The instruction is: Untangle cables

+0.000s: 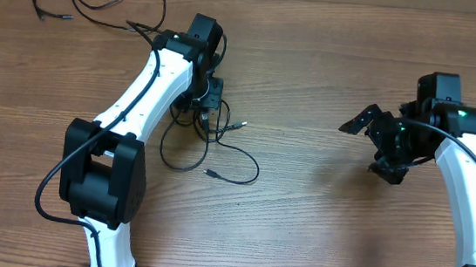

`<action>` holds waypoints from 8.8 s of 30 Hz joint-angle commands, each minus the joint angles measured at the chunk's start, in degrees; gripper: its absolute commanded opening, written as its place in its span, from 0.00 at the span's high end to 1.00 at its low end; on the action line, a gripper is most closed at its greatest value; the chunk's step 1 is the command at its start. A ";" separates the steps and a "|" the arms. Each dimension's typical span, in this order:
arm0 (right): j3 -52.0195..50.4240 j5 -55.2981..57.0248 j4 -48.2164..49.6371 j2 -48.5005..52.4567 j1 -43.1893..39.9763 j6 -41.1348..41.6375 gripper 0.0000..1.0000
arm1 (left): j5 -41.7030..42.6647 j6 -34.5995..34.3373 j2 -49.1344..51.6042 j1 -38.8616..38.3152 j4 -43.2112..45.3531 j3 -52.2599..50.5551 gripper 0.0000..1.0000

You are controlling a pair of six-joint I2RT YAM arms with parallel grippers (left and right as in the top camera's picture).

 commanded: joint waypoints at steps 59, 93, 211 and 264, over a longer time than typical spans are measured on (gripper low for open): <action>1.27 -3.58 1.88 -0.57 2.93 -0.46 0.00 | -30.77 -1.14 8.31 36.54 -7.37 46.18 0.96; 1.27 -3.80 4.26 -0.57 2.93 -0.42 0.00 | -11.26 13.35 31.17 22.93 -22.64 45.57 0.00; 1.22 -1.20 3.39 3.39 11.13 -1.97 0.00 | 15.85 -10.54 -21.24 9.51 4.50 41.57 0.96; 1.22 -1.18 2.97 3.39 11.13 -1.97 0.00 | -4.94 -37.77 -10.40 74.69 -10.97 6.78 0.96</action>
